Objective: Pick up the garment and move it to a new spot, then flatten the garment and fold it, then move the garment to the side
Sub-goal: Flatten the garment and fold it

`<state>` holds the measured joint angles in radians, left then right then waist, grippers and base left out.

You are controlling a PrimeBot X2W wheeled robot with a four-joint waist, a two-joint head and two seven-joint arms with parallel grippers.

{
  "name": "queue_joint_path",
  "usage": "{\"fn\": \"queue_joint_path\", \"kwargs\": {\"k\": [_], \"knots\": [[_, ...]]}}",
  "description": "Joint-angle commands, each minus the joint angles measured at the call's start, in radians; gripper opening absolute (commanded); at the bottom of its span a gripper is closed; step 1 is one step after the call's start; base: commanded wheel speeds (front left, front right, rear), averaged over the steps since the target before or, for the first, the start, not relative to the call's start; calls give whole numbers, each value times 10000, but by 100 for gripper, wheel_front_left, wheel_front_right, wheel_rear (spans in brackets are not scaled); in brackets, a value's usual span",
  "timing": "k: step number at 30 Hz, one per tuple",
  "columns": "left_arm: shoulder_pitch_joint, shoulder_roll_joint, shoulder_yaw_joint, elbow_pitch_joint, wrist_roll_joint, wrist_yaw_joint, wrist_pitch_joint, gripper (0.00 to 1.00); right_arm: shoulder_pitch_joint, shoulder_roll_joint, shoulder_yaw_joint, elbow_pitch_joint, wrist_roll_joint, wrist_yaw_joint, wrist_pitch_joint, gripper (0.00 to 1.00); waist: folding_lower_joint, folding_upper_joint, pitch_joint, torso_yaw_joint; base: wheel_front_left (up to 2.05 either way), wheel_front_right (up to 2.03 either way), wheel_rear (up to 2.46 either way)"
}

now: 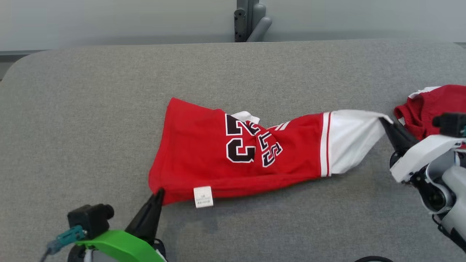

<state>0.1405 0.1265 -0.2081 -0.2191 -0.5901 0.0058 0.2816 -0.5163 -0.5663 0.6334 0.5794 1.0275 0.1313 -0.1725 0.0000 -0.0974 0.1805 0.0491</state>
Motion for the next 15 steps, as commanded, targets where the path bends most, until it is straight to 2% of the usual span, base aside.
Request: {"fn": "queue_joint_path", "kwargs": {"k": [1,8,9,15], "knots": [[91,131,96,-161,-95,-27,36,0,122,-131,-85,-220,178,-13,1,0,0,-1,-37,-67,0,0,0],[-338,576,942,-2526,-844,24,507,0,434,-1529,-1790,-3848,2276,-10,-163,0,0,-1,-203,-407,0,0,0],[-501,706,1224,-3154,-1116,42,661,0,619,-1871,-2352,-4701,2649,-10,-238,0,0,-1,-235,-486,0,0,0],[-1594,1052,2102,-4940,-1882,227,1129,0,992,-2409,-4299,-6737,3429,-7,-381,0,0,-1,-199,-749,0,0,0]]}}
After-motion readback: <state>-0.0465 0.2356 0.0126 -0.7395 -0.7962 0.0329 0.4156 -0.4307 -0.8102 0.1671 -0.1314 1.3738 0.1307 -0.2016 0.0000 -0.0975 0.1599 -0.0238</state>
